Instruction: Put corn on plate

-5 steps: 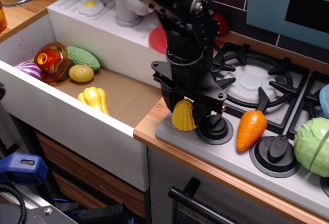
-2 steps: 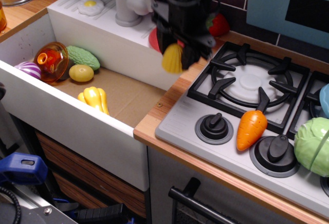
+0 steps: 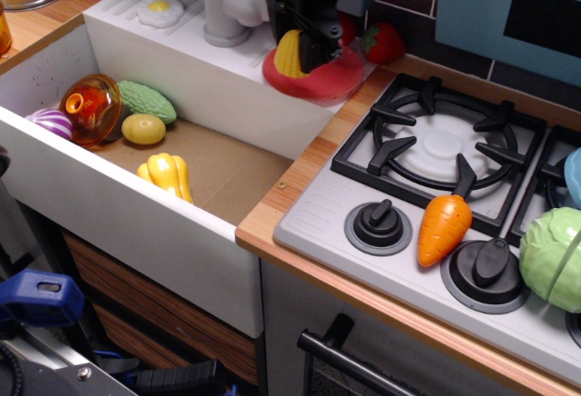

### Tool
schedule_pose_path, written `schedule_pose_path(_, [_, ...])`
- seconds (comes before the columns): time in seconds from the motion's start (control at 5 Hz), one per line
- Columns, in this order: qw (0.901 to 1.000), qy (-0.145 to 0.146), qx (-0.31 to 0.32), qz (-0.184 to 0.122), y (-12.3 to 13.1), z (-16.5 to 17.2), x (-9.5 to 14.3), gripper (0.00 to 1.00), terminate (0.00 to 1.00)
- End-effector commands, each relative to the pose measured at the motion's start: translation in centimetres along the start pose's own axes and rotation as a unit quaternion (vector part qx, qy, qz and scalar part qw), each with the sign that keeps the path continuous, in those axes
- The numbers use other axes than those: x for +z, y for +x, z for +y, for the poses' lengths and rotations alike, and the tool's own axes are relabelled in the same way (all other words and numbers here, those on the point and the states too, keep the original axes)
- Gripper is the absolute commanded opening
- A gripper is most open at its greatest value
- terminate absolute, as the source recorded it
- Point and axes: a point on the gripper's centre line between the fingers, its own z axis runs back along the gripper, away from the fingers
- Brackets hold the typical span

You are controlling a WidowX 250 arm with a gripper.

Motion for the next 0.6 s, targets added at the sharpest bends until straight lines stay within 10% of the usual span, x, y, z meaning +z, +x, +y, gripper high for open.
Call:
schedule_pose_path(0.0, [0.9984, 0.016, -0.022, -0.050, 0.83, 2.65, -0.21, 0.00, 0.00])
schedule_pose_path(0.2, [0.9968, 0.012, -0.030, -0.074, 0.75, 2.63, -0.62, 1.00, 0.00])
schedule_pose_path(0.4, [0.9968, 0.012, -0.030, -0.074, 0.75, 2.63, -0.62, 1.00, 1.00])
